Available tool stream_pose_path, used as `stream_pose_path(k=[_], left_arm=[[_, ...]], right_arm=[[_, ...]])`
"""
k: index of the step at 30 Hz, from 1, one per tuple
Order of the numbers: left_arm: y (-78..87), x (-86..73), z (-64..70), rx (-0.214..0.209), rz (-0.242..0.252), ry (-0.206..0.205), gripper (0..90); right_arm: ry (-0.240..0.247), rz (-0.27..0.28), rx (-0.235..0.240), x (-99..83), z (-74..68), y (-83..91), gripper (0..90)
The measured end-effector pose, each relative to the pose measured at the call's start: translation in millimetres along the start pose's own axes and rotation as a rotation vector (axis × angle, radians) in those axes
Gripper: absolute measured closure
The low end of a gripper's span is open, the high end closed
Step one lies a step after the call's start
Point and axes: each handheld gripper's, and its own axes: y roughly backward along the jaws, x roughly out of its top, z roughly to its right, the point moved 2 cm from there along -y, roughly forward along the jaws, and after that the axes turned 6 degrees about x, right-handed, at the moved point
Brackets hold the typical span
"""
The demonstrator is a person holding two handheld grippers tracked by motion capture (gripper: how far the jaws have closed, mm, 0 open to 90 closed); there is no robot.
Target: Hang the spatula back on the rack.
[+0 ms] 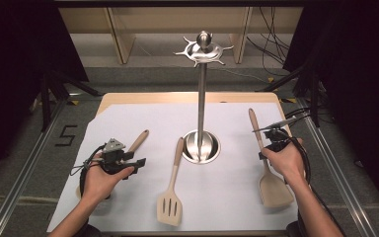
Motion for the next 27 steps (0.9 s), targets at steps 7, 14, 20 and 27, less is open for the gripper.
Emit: stream_pose_path(k=[7, 14, 20, 27], left_arm=[[8.2, 10.4, 8.2, -0.006, 0.109, -0.031, 42.1], [11.8, 16.0, 12.3, -0.022, 0.148, -0.037, 42.1], [18.0, 31.1, 24.5, -0.063, 0.185, -0.039, 41.8], [30.4, 62.8, 55.3, -0.164, 0.247, -0.071, 42.4]], right_arm=[[0.132, 0.183, 0.044, -16.7, -0.8, 22.2, 79.2], [0.251, 0.387, 0.107, -34.9, -6.3, 31.5, 79.2], [0.273, 0.474, 0.123, -47.4, -20.1, 39.4, 79.2], [0.307, 0.573, 0.156, -56.7, -43.4, 50.6, 79.2]])
